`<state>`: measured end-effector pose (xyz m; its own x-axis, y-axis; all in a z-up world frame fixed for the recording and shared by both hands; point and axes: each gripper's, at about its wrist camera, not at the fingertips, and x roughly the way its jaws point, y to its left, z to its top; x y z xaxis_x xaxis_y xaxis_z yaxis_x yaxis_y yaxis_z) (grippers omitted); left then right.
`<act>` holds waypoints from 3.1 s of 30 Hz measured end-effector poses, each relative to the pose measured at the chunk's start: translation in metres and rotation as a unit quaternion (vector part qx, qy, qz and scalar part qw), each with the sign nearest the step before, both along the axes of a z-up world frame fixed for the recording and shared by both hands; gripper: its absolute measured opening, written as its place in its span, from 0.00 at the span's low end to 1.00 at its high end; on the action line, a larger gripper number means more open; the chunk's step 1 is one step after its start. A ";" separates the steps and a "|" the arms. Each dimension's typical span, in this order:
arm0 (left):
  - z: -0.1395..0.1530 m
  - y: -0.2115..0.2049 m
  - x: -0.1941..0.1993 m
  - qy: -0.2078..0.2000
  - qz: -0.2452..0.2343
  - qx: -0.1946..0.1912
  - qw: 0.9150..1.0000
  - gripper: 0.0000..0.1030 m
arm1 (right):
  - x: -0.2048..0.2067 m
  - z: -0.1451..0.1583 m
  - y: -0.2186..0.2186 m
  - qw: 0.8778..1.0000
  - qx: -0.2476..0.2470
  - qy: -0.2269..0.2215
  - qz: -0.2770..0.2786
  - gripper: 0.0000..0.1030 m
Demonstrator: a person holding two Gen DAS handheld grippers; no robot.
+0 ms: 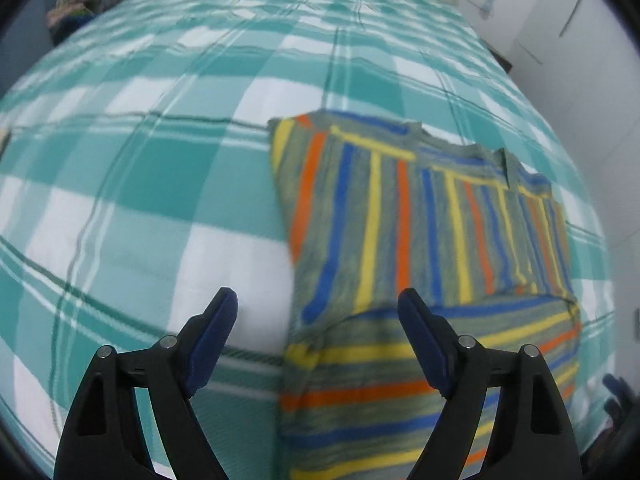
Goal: Fold small clothes
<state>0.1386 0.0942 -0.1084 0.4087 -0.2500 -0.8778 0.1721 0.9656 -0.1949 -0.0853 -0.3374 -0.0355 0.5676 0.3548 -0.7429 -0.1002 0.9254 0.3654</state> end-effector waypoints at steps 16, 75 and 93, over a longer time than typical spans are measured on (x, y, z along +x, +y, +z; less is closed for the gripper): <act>-0.026 -0.003 0.001 0.003 -0.001 0.037 0.999 0.08 | 0.002 -0.001 -0.002 1.000 -0.015 -0.001 -0.015 0.57; 0.012 -0.013 -0.307 -0.127 -0.045 0.086 0.987 0.93 | -0.132 -0.005 0.093 0.953 -0.296 0.057 -0.034 0.78; 0.018 -0.018 -0.309 -0.139 -0.038 0.096 0.985 0.93 | -0.134 0.016 0.077 0.938 -0.334 0.026 -0.095 0.78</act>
